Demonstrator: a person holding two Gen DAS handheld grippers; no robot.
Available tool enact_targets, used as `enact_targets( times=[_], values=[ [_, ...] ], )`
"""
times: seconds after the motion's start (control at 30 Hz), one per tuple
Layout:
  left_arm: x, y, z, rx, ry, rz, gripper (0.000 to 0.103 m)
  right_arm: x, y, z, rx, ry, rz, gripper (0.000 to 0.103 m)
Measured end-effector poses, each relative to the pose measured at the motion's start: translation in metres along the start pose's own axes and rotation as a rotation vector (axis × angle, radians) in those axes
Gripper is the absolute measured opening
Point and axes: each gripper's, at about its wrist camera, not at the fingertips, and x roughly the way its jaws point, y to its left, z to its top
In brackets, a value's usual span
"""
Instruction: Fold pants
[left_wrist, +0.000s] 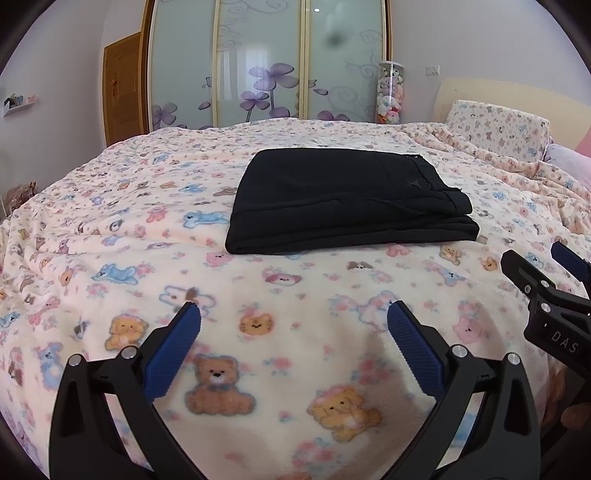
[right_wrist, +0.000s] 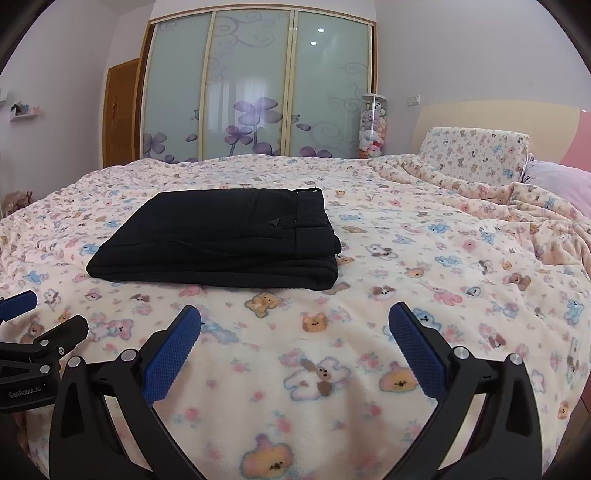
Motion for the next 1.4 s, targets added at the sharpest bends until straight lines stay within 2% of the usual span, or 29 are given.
enact_targets(
  times=[1.4],
  values=[
    [0.005, 0.000, 0.000, 0.018, 0.015, 0.029, 0.101, 0.007, -0.009, -0.003, 0.008, 0.026, 0.004, 0.102]
  ],
)
